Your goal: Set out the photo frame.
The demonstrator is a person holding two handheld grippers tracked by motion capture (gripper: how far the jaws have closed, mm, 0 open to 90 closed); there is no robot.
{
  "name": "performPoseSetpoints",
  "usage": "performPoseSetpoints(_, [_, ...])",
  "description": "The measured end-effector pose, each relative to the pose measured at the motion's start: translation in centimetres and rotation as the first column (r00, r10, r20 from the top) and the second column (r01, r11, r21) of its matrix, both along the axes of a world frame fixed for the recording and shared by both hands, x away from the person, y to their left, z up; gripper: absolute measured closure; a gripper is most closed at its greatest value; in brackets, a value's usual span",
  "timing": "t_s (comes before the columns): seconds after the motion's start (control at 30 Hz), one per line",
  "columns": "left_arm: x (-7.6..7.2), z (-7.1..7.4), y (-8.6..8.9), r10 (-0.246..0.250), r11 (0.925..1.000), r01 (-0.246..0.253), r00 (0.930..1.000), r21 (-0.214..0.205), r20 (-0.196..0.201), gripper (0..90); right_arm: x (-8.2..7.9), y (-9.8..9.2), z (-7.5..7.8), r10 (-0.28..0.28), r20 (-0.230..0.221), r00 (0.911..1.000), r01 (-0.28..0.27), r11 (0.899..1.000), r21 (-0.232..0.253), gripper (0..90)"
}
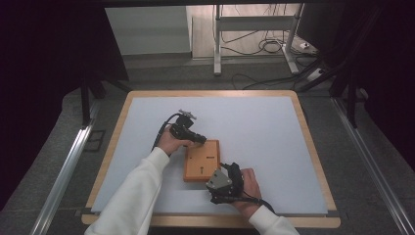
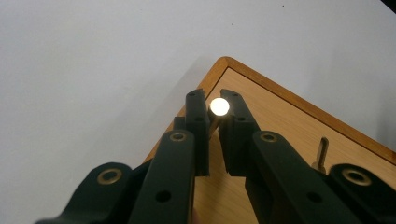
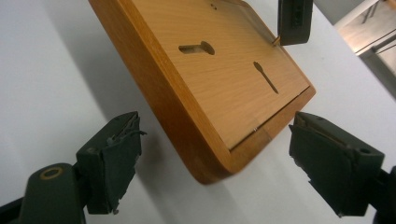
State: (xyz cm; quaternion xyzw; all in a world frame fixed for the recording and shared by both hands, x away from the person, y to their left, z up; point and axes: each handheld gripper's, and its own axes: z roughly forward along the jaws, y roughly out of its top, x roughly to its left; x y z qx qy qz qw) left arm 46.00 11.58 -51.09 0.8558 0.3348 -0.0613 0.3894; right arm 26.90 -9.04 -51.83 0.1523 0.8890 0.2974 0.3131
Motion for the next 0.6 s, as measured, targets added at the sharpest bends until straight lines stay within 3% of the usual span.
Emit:
performPoseSetpoints(0.27, [-0.1, 0.0, -0.1, 0.014, 0.9999, -0.014, 0.9999, 0.003, 0.009, 83.4, 0.5, 1.3, -0.2, -0.013, 0.067, 0.9977, 0.015, 0.999, -0.036, 20.1])
performPoseSetpoints(0.37, [-0.3, 0.1, -0.2, 0.023, 0.9996, -0.023, 0.9994, 0.014, 0.024, 84.2, 0.5, 1.7, 0.0, -0.001, 0.095, 0.9954, 0.008, 0.997, -0.072, 22.4])
performPoseSetpoints(0.6, [-0.4, 0.1, -0.2, 0.039, 0.9991, -0.039, 0.9981, 0.014, 0.048, 84.4, 0.5, 2.2, 0.4, 0.018, 0.133, 0.9909, -0.005, 0.995, -0.101, 39.0])
